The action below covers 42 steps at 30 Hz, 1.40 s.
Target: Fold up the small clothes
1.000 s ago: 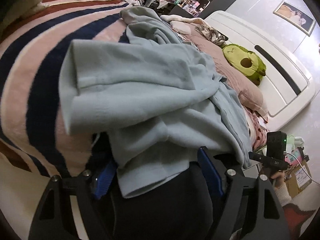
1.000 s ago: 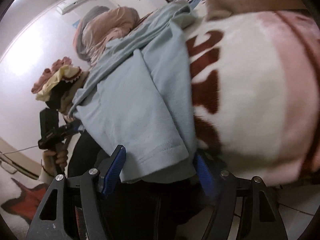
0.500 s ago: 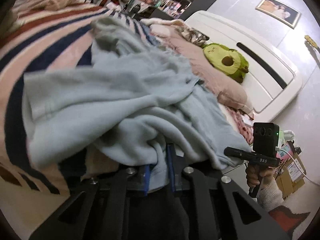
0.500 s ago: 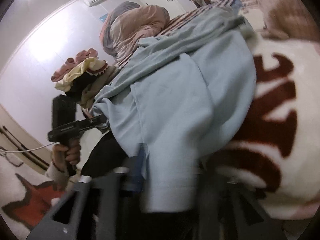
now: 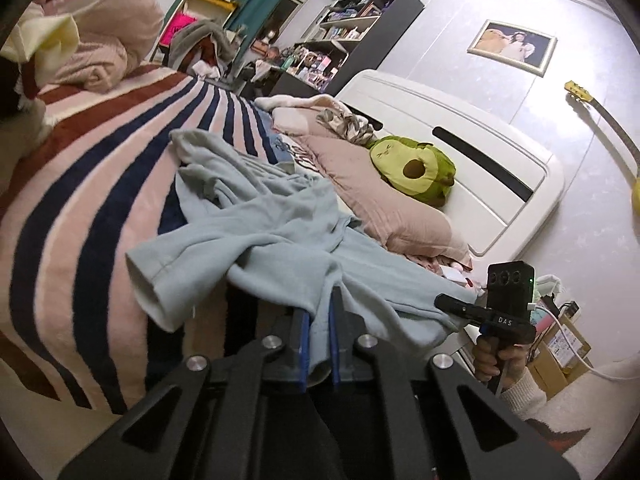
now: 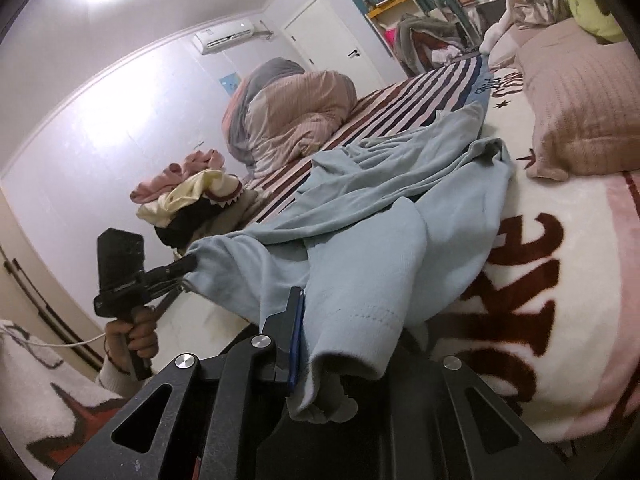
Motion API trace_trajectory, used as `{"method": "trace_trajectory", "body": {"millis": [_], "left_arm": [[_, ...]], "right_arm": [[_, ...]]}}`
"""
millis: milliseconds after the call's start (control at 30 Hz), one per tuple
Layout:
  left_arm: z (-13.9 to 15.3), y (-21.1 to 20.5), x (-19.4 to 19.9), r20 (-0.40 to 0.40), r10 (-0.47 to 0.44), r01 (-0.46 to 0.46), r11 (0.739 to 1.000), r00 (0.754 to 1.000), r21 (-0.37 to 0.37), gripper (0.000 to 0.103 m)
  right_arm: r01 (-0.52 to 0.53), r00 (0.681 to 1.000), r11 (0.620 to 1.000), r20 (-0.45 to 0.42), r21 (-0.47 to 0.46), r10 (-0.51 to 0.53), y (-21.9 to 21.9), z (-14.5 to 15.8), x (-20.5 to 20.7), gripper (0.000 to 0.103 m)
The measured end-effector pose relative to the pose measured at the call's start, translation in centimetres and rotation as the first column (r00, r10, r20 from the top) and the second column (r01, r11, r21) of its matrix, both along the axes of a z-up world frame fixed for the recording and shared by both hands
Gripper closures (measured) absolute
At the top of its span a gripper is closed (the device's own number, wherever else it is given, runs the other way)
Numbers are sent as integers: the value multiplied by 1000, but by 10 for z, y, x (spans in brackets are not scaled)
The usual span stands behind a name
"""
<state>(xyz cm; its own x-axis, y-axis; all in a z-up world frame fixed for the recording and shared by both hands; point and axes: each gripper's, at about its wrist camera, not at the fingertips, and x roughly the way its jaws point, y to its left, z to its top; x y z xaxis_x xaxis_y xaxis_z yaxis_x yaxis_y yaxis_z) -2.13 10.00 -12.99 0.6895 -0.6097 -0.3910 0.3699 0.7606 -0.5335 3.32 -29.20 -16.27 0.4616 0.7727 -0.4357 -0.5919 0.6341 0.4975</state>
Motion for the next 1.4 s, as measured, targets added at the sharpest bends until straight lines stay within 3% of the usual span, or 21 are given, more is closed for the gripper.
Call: {"method": "trace_trajectory", "body": {"millis": [533, 967, 1200, 1400], "left_arm": [[19, 19, -62, 68, 24, -22, 999, 997, -36, 99], [72, 34, -128, 239, 36, -24, 998, 970, -53, 99], [102, 34, -87, 294, 106, -125, 991, 950, 45, 99], [96, 30, -12, 235, 125, -150, 985, 964, 91, 99]], "right_arm": [[-14, 996, 1000, 83, 13, 13, 10, 32, -50, 94], [-51, 972, 998, 228, -41, 59, 21, 88, -120, 94], [15, 970, 998, 243, -68, 2, 21, 110, -95, 94], [94, 980, 990, 186, -105, -73, 15, 103, -25, 94]]}}
